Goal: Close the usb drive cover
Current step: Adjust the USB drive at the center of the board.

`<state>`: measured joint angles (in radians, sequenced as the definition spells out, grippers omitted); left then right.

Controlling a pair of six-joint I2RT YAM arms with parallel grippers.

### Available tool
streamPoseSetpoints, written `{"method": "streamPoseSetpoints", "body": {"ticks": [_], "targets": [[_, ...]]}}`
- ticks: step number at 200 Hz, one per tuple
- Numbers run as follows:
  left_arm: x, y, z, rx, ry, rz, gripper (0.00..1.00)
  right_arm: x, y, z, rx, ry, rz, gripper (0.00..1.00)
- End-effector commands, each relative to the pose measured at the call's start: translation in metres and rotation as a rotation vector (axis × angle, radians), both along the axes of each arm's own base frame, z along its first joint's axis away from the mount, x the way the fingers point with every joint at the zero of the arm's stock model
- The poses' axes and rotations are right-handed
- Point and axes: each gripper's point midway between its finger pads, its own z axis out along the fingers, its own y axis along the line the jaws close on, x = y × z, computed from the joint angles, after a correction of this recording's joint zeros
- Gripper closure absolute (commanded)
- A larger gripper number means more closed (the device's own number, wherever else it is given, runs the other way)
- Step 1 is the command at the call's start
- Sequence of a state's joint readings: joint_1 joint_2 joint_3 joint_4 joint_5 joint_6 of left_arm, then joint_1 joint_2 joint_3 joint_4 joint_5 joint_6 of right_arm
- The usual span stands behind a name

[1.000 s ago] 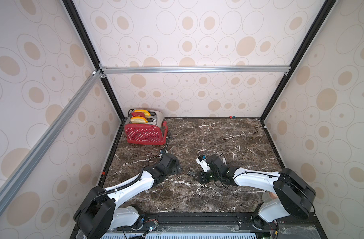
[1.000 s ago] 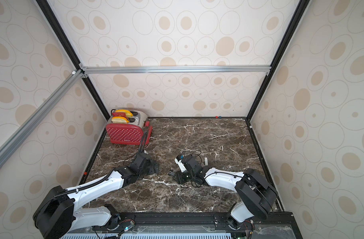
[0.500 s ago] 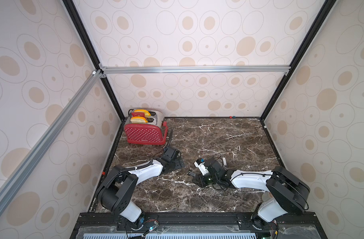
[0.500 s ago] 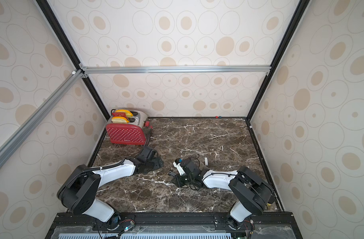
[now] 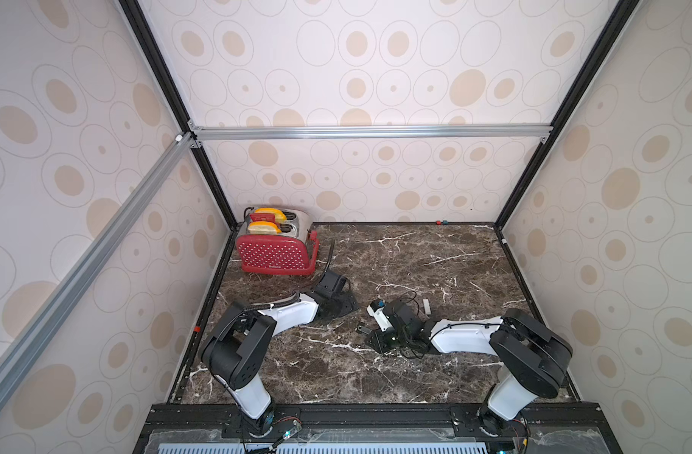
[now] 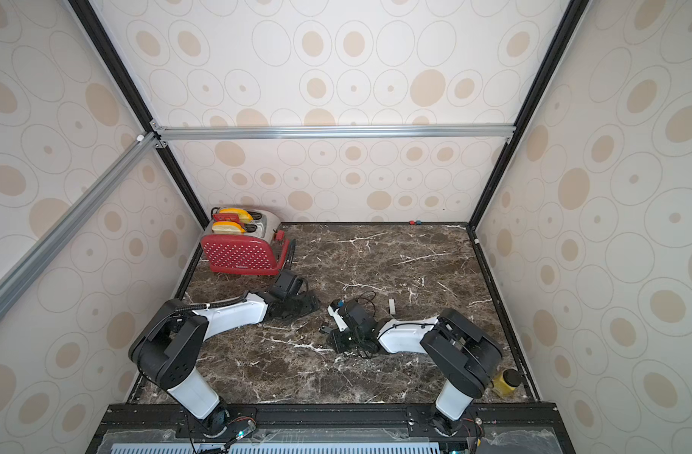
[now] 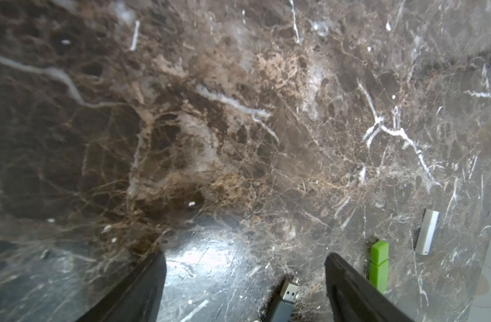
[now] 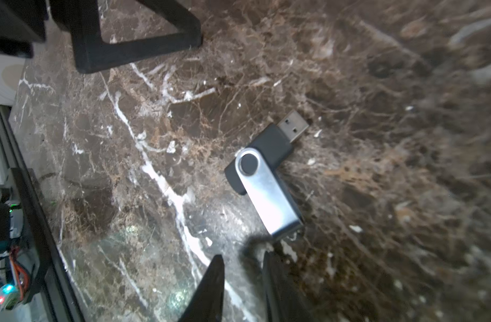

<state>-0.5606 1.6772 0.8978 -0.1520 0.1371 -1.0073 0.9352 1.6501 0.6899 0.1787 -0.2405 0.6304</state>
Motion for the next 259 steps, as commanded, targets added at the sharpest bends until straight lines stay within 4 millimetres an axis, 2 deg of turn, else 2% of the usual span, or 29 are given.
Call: {"method": "streamPoseSetpoints", "body": {"ticks": [1,6,19,27,50,65,75,85,94,130,150,198,224,259], "targets": [[-0.007,0.002,-0.008,-0.006,0.048,0.007,0.16,0.012,-0.009,-0.005,-0.037,-0.014,-0.034,0.72],[-0.009,0.002,-0.010,-0.007,0.056,0.004,0.18,0.012,-0.008,-0.005,-0.037,-0.009,-0.029,0.72],[-0.015,0.003,-0.014,-0.004,0.070,-0.004,0.32,0.014,-0.006,-0.006,-0.039,0.001,-0.027,0.73],[-0.020,0.006,-0.018,0.005,0.083,-0.003,0.38,0.016,-0.005,-0.004,-0.036,-0.001,-0.030,0.73],[-0.034,0.016,-0.022,0.036,0.112,-0.010,0.43,0.019,-0.007,-0.003,-0.032,-0.006,-0.043,0.73],[-0.040,0.018,-0.022,0.036,0.121,-0.017,0.50,0.021,-0.007,-0.003,-0.029,0.003,-0.046,0.73],[-0.044,0.016,-0.021,0.038,0.128,-0.029,0.52,0.021,-0.007,-0.004,-0.026,0.010,-0.048,0.73],[-0.047,0.013,-0.022,0.044,0.142,-0.045,0.60,0.021,-0.006,-0.004,-0.022,0.016,-0.048,0.73],[-0.049,0.011,-0.022,0.051,0.152,-0.058,0.62,0.021,-0.006,-0.004,-0.018,0.018,-0.049,0.73],[-0.054,0.011,-0.026,0.095,0.188,-0.089,0.62,0.016,-0.014,0.007,0.014,0.005,-0.066,0.72],[-0.055,0.006,-0.033,0.087,0.223,-0.092,0.62,0.007,-0.003,0.013,0.072,0.061,-0.034,0.72],[-0.051,-0.001,-0.044,0.087,0.265,-0.089,0.62,0.001,0.010,0.007,0.101,0.119,0.008,0.72],[-0.047,-0.006,-0.041,0.089,0.266,-0.105,0.62,0.002,0.010,0.001,0.095,0.124,0.000,0.72],[-0.053,-0.008,-0.049,0.079,0.288,-0.117,0.64,0.005,0.006,-0.005,0.066,0.113,-0.012,0.73]]}}
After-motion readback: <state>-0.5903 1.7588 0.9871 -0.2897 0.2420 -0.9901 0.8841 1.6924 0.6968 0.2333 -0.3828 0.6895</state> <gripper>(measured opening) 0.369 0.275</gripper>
